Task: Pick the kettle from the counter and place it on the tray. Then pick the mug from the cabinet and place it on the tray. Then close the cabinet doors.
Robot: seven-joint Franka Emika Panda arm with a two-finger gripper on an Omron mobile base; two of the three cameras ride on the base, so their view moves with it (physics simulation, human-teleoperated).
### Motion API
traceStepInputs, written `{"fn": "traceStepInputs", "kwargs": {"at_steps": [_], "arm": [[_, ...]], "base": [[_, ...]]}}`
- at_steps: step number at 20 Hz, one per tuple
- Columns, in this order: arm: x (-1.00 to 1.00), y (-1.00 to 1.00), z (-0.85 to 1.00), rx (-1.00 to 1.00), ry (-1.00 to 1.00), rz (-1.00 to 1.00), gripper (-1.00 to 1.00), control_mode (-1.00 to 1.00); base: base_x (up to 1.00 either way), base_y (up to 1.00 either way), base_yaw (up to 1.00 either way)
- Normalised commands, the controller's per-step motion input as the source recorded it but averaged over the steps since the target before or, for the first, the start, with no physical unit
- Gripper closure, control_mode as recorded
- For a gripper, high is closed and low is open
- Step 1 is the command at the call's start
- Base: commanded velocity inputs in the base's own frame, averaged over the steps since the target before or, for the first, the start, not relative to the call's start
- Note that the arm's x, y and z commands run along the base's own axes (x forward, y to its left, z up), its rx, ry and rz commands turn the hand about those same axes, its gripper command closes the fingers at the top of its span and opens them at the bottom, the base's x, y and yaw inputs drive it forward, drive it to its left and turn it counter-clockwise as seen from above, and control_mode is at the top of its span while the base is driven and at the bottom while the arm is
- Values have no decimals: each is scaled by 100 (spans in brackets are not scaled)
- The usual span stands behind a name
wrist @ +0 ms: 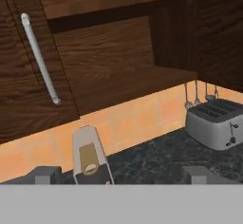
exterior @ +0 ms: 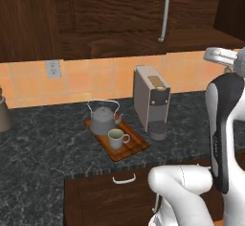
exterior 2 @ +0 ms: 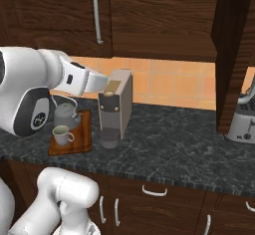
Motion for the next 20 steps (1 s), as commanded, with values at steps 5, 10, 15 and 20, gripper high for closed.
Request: {"fn": "traceStepInputs", "kwargs": {"at_steps": [5,10,15,20], "arm": [[-7,6,-16,24,-4,-13,-100,-100],[0,8,-16,19,-1,-16,-100,-100],[0,15,-20,16,-3,-15,-100,-100],[0,3,-1,10,-14,-12,-100,-100]], "base": [[0,0,0],[0,0,0],[0,0,0],[0,0,0]]}}
